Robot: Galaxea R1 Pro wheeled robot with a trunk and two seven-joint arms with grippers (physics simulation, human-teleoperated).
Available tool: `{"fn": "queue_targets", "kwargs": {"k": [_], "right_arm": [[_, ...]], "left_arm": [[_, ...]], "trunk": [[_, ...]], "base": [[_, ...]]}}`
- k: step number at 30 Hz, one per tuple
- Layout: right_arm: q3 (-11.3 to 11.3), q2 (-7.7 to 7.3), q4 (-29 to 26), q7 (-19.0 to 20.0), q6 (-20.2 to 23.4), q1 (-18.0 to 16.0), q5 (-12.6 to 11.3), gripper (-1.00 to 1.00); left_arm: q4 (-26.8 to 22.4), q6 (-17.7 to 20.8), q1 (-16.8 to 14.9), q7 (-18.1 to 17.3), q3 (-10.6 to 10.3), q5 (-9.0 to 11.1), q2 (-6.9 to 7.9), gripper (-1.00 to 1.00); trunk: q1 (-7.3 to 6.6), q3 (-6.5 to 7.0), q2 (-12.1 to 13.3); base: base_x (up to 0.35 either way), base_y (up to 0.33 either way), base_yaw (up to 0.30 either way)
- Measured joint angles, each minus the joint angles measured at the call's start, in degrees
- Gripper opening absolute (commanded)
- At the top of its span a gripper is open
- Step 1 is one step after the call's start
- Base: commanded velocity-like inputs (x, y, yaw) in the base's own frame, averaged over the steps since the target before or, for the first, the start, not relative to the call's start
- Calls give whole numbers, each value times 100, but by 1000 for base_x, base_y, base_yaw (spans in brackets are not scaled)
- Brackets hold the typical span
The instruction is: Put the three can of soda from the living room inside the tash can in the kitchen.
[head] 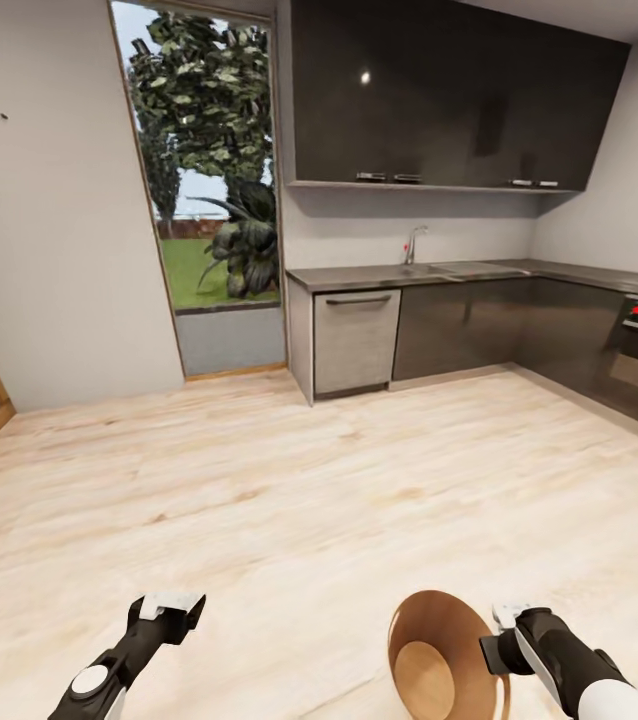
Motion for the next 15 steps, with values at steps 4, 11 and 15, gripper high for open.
{"fn": "queue_targets", "kwargs": {"k": [4, 11, 15], "right_arm": [[4, 2, 0, -1, 0, 3, 0, -100], [23, 2, 0, -2, 0, 35, 3, -100], [40, 5, -1, -1, 0, 39, -4, -100]], "left_arm": [[0, -1, 0, 0, -1, 0, 0, 100], [-1, -2, 0, 0, -1, -1, 0, 100], [-1, -2, 0, 0, -1, -1, 0, 100]], "trunk": [[0, 0, 0], [0, 0, 0], [0, 0, 0]], "base": [[287, 0, 243], [275, 0, 244], [228, 0, 245]]}}
